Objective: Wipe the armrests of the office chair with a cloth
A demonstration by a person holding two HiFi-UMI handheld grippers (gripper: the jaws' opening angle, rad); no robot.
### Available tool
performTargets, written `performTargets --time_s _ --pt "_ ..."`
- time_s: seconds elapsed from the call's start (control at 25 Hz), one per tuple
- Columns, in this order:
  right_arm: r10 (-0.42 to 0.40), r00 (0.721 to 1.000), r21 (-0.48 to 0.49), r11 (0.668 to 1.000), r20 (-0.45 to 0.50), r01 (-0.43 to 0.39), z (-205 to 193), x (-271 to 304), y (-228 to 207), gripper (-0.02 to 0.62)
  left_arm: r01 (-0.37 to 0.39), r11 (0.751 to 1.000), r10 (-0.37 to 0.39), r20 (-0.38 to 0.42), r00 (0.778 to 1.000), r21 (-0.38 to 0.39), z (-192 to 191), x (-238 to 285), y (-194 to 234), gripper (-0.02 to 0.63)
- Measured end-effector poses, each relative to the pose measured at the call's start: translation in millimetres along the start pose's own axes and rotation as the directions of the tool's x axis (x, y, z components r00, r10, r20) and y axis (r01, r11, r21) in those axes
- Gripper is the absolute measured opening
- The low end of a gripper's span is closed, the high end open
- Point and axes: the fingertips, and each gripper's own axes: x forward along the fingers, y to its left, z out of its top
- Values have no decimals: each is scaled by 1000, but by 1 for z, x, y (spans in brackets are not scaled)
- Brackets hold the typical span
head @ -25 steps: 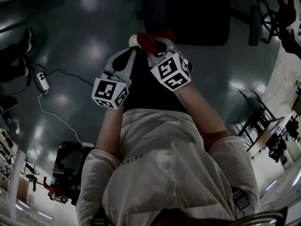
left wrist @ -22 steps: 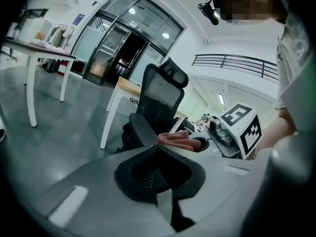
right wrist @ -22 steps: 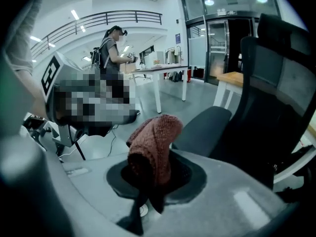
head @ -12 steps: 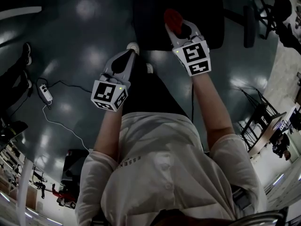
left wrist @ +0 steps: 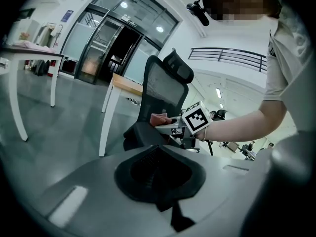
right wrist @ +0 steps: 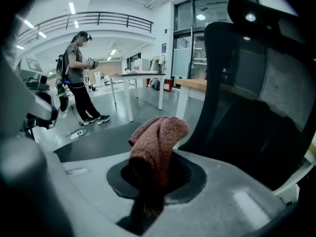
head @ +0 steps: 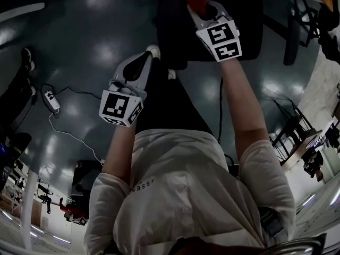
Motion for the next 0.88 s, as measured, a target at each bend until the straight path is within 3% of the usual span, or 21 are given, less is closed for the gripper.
performTargets --time_s 0.24,0.52,0.88 --pt "62 998 42 997 21 -63 -3 -2 9 52 -5 1000 5 8 1000 -5 2 7 8 15" --pt "129 991 8 992 15 -129 -23 -29 44 52 8 1000 -8 34 999 6 -3 3 -13 15" --pt "196 981 -40 980 5 -195 -56 -69 99 52 -1 1000 1 45 999 0 -36 -24 -48 15"
